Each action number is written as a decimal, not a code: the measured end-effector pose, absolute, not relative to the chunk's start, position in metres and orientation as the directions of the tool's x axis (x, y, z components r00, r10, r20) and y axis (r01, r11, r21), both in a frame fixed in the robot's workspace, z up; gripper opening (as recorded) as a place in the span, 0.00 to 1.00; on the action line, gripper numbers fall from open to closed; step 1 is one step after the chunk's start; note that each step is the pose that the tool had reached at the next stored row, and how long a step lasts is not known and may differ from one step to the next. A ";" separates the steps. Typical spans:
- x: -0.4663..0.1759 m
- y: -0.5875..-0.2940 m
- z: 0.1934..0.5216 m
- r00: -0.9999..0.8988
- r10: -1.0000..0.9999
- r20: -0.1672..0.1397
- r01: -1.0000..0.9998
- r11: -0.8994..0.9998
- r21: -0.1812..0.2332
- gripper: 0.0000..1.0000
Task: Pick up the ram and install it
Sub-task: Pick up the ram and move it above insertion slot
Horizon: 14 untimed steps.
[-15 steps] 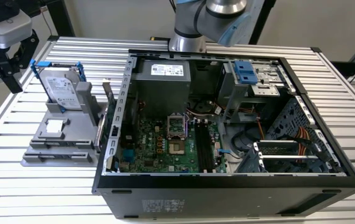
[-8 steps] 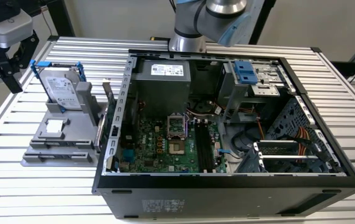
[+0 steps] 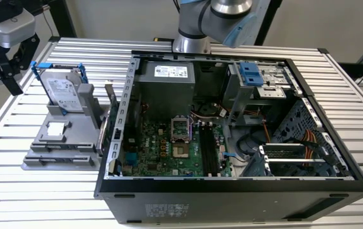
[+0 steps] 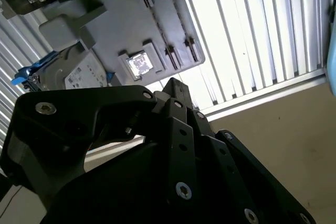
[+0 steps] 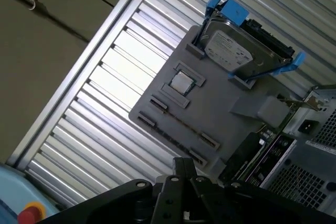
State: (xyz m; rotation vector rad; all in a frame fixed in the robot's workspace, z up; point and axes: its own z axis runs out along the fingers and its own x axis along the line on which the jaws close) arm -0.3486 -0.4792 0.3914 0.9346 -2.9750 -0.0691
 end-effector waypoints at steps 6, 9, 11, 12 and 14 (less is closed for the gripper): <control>-0.349 -0.479 0.391 -0.807 -0.591 0.008 -0.590 0.806 0.049 0.00; -0.349 -0.479 0.391 -0.789 -0.614 0.008 -0.613 0.789 0.049 0.00; -0.349 -0.479 0.391 -0.785 -0.619 0.008 -0.618 0.784 0.049 0.00; -0.349 -0.479 0.391 -0.783 -0.622 0.008 -0.621 0.782 0.049 0.00; -0.349 -0.479 0.391 -0.779 -0.627 0.008 -0.626 0.778 0.049 0.00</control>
